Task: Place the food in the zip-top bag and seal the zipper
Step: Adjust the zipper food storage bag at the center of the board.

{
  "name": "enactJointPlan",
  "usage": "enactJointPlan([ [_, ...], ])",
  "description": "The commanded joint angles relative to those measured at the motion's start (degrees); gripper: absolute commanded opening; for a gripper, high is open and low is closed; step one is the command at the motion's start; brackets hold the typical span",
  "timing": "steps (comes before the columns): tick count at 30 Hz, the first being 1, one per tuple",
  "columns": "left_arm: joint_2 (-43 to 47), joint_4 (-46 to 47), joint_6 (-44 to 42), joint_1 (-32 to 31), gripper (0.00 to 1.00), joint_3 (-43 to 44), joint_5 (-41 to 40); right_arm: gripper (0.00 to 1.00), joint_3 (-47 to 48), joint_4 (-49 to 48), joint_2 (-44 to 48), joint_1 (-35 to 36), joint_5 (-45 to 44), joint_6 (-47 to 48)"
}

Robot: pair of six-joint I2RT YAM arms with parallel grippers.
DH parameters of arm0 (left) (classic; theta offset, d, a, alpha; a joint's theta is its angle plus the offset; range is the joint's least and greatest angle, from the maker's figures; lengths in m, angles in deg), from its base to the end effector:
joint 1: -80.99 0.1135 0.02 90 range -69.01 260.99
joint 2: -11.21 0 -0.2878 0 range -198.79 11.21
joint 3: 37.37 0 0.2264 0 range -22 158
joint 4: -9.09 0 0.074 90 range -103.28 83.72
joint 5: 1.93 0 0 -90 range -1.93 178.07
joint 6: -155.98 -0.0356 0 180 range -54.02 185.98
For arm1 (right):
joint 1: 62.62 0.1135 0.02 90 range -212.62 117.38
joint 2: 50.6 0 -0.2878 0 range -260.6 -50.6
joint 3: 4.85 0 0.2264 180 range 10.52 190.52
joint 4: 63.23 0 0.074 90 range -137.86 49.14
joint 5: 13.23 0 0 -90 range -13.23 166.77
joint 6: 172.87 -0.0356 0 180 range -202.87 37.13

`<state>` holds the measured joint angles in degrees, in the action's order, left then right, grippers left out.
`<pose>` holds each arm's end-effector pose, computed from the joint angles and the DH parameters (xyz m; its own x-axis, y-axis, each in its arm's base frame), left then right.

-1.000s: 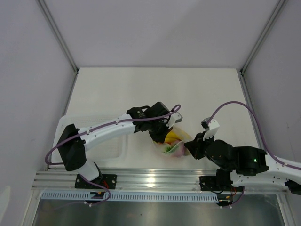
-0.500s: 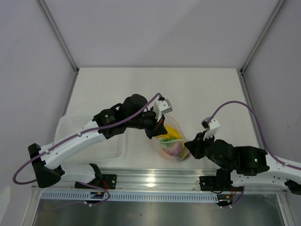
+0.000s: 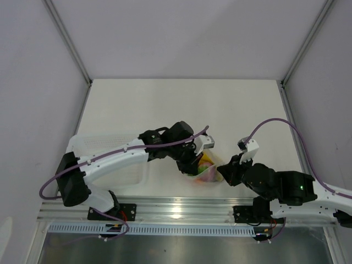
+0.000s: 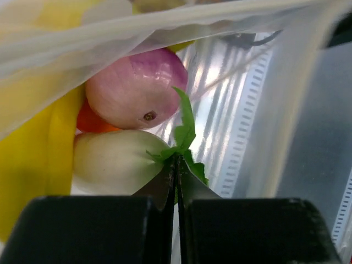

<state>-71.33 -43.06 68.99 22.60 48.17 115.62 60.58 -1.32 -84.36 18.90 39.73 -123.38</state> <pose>0.1316 -0.2452 0.3309 -0.4439 0.6324 -0.6348 0.8916 0.2406 -0.3837 0.0303 0.0581 0.3407 -0.5195 0.0321 -0.8539 -0.4937 0.8044 0.3305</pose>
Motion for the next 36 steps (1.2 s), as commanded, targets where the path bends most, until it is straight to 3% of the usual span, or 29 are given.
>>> enactJointPlan([
  [1,-4.54,-2.51,-1.07,-0.94,0.01,1.11,-1.97,0.00,1.79,-1.89,1.41,0.05,-2.08,-0.80],
  [10,-8.60,-3.47,-0.28,-0.85,0.01,4.34,-9.69,0.00,1.27,-1.63,1.59,0.05,-1.55,-1.67],
  [17,-0.35,-1.37,0.16,-0.85,0.02,6.38,-15.93,0.00,1.26,-1.37,1.85,-0.04,-0.93,-1.76],
  [18,2.79,0.54,0.16,-0.85,0.07,6.12,-16.91,0.00,1.26,-1.37,1.85,0.05,-0.76,-1.50],
  [20,6.15,2.75,-0.89,-0.85,0.28,4.19,-19.71,0.00,1.53,-1.11,1.77,0.05,-0.41,-1.06],
  [21,9.82,5.81,-1.33,-0.85,0.49,3.49,-20.77,0.00,1.70,-0.76,1.77,-0.04,-0.23,-0.54],
  [25,18.96,16.34,-4.92,-0.85,0.82,-3.96,-22.81,0.00,2.58,0.21,2.20,0.05,0.47,0.69],
  [27,21.88,20.93,-7.21,-0.85,0.93,-6.52,-18.27,0.00,3.02,0.13,2.64,0.05,1.26,1.66],
  [31,26.28,33.04,-16.00,-1.02,0.98,-11.62,-4.11,0.00,4.25,-1.28,2.38,0.05,5.21,5.70],
  [36,23.23,35.99,-21.37,-1.55,0.99,-10.41,7.32,0.00,5.83,-2.16,1.50,0.05,11.36,9.66],
])
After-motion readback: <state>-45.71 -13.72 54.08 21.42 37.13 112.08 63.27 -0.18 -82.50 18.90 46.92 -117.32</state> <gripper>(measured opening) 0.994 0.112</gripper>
